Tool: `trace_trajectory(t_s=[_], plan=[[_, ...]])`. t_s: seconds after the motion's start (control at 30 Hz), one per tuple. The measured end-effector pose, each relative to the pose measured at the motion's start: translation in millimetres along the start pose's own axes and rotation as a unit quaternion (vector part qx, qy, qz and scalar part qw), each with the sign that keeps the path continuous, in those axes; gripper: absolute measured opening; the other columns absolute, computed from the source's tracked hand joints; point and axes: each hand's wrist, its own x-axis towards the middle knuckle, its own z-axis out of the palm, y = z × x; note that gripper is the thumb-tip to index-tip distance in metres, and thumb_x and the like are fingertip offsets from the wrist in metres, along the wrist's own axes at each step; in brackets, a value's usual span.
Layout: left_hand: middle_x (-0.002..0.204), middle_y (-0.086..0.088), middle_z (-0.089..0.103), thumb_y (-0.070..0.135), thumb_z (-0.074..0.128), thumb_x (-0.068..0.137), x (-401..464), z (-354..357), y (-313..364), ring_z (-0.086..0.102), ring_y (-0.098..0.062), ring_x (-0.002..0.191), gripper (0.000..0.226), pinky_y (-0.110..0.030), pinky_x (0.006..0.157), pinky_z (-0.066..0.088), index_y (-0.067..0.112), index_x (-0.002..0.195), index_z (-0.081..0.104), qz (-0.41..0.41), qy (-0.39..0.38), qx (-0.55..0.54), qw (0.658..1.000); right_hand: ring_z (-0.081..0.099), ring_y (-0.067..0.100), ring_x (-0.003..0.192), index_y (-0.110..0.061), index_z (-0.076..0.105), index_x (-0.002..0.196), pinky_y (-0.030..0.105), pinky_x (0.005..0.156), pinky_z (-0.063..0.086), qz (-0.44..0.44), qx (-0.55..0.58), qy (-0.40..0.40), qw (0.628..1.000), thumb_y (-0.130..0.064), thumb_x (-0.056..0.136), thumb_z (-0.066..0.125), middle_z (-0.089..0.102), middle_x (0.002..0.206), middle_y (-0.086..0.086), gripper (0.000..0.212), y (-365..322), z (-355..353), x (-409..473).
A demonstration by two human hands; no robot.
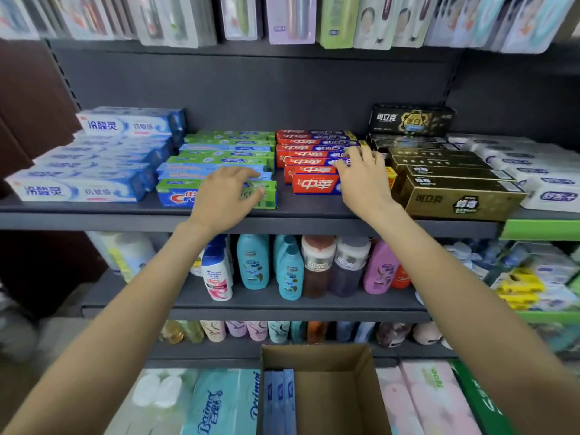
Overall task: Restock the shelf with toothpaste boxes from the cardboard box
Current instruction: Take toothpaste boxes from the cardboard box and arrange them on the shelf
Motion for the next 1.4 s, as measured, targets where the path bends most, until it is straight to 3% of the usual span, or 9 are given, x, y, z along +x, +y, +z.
trace_trajectory(t_s=[0.23, 0.37, 0.5, 0.7, 1.0, 1.13, 1.23, 1.33, 1.4], plan=[[0.095, 0.002, 0.068, 0.024, 0.050, 0.092, -64, 5, 49, 0.057, -0.011, 0.089, 0.023, -0.022, 0.081, 0.040, 0.012, 0.103, 0.066, 0.089, 0.160, -0.147, 0.972, 0.058, 0.030, 0.086, -0.012, 0.064, 0.108, 0.038, 0.072, 0.048, -0.054, 0.216, 0.153, 0.963, -0.018, 0.085, 0.052, 0.064, 0.096, 0.007, 0.026, -34, -3, -97], [0.076, 0.004, 0.068, 0.026, 0.048, 0.093, -132, 50, 52, 0.053, 0.001, 0.070, 0.026, -0.020, 0.066, 0.046, 0.012, 0.092, 0.070, 0.095, 0.083, -0.205, 0.971, 0.063, 0.023, 0.071, -0.016, 0.066, 0.097, 0.032, 0.055, 0.050, -0.050, 0.269, 0.042, 0.961, -0.017, 0.084, 0.053, 0.066, 0.079, 0.001, 0.018, -53, 27, -171], [0.069, 0.014, 0.062, 0.038, 0.049, 0.085, -208, 115, 27, 0.054, -0.002, 0.065, 0.017, -0.027, 0.059, 0.049, 0.031, 0.095, 0.061, -0.072, -0.086, -0.201, 0.973, 0.065, 0.023, 0.074, -0.019, 0.068, 0.093, 0.030, 0.058, 0.051, -0.066, 0.287, -0.108, 0.949, -0.020, 0.080, 0.049, 0.067, 0.079, -0.001, 0.022, -77, 83, -238], [0.117, -0.002, 0.061, 0.036, 0.065, 0.085, -309, 204, -13, 0.062, -0.021, 0.098, 0.049, -0.032, 0.087, 0.048, 0.018, 0.128, 0.052, -0.350, -0.339, -0.175, 0.855, 0.062, 0.023, 0.097, -0.019, 0.070, 0.101, 0.035, 0.083, 0.051, -0.251, 0.281, -0.252, 0.891, -0.001, 0.061, 0.075, 0.067, 0.099, 0.000, 0.044, -130, 169, -293], [0.123, 0.003, 0.057, 0.037, 0.068, 0.082, -365, 290, -23, 0.063, -0.015, 0.100, 0.057, -0.032, 0.087, 0.049, 0.026, 0.134, 0.047, -0.408, -0.316, -0.196, 0.834, 0.052, 0.025, 0.119, -0.017, 0.059, 0.125, 0.035, 0.095, 0.042, -0.492, 0.092, -0.364, 0.785, -0.012, 0.087, 0.056, 0.056, 0.131, 0.006, 0.038, -218, 313, -318], [0.114, 0.002, 0.064, 0.023, 0.069, 0.081, -374, 308, -28, 0.067, -0.015, 0.083, 0.046, -0.034, 0.078, 0.053, 0.023, 0.125, 0.055, -0.393, -0.269, -0.223, 0.851, 0.065, 0.020, 0.105, -0.031, 0.070, 0.109, 0.033, 0.081, 0.054, -0.573, 0.035, -0.327, 0.751, -0.020, 0.049, 0.091, 0.068, 0.116, -0.003, 0.065, -249, 380, -334], [0.109, 0.007, 0.065, 0.030, 0.064, 0.075, -378, 309, -29, 0.064, -0.007, 0.075, 0.047, -0.028, 0.073, 0.053, 0.023, 0.121, 0.058, -0.401, -0.238, -0.252, 0.848, 0.053, 0.025, 0.124, -0.033, 0.055, 0.130, 0.043, 0.086, 0.053, -0.611, 0.004, -0.308, 0.729, -0.010, 0.059, 0.087, 0.052, 0.139, 0.000, 0.082, -242, 406, -345], [0.105, 0.013, 0.062, 0.035, 0.056, 0.070, -380, 308, -28, 0.063, -0.005, 0.073, 0.052, -0.028, 0.072, 0.053, 0.026, 0.121, 0.058, -0.410, -0.235, -0.262, 0.841, 0.009, 0.025, 0.146, -0.032, 0.009, 0.150, 0.044, 0.110, 0.032, -0.639, -0.051, -0.295, 0.709, -0.008, 0.092, 0.054, -0.001, 0.158, -0.001, 0.077, -225, 410, -350], [0.103, 0.014, 0.061, 0.036, 0.056, 0.069, -378, 308, -27, 0.063, -0.005, 0.073, 0.051, -0.031, 0.073, 0.055, 0.026, 0.119, 0.058, -0.414, -0.239, -0.261, 0.839, 0.000, 0.026, 0.146, -0.028, -0.007, 0.150, 0.045, 0.114, 0.020, -0.620, -0.023, -0.312, 0.720, -0.006, 0.097, 0.040, -0.010, 0.158, -0.001, 0.074, -215, 415, -354]])
